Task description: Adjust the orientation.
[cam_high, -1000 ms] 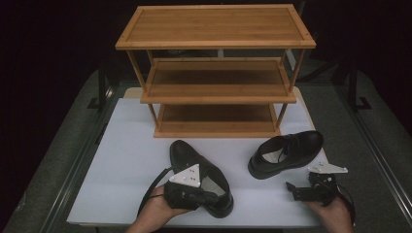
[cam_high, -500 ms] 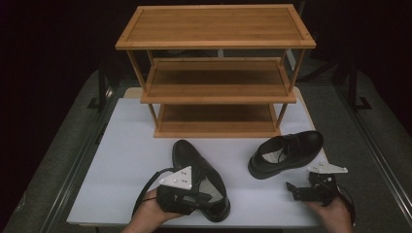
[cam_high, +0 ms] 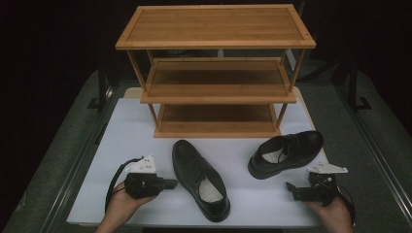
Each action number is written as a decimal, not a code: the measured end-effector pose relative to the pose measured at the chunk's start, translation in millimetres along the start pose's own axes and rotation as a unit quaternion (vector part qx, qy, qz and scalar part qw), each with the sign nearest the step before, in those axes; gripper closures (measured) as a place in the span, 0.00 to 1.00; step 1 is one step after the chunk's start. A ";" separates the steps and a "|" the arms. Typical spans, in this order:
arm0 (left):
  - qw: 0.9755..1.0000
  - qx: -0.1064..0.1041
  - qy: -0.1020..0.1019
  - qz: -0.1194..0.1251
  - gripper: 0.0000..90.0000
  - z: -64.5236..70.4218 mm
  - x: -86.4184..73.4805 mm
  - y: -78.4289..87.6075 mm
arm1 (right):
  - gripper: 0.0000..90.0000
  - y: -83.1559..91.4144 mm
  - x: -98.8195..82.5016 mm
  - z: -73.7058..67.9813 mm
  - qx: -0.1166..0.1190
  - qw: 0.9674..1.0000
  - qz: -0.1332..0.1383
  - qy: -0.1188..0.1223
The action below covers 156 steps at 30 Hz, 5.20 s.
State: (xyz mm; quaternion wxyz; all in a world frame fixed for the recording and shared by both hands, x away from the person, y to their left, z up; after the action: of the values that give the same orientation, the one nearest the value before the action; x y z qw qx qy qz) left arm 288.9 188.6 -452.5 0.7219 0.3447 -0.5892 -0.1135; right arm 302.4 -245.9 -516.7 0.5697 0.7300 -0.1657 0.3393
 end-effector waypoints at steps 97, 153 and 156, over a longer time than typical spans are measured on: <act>0.980 0.178 0.048 -0.072 0.00 -53.4 -93.1 29.8 | 0.01 0.3 0.4 -0.2 0.001 1.000 -0.004 -0.001; 0.980 0.177 0.050 -0.072 0.00 -53.5 -93.5 29.3 | 1.00 -33.0 99.0 152.5 -0.071 0.992 0.028 -0.101; 0.980 0.177 0.050 -0.072 0.00 -53.6 -93.5 29.3 | 1.00 -34.8 101.0 149.5 -0.069 0.992 0.029 -0.101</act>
State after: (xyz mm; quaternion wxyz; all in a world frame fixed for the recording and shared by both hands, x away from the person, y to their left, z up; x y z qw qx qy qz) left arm 305.3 283.0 -509.8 0.6681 0.5137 -0.5367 -0.0413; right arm 442.3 -362.1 -490.7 0.5887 0.7143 -0.2670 0.2680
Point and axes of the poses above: each handheld gripper's, and its own axes: y roughly backward along the jaws, x roughly out of its top, z roughly to its right, the point moved 8 cm from there along -y, roughly forward along the jaws, and after that the axes turned 8 degrees about -y, right-handed, at the moved point
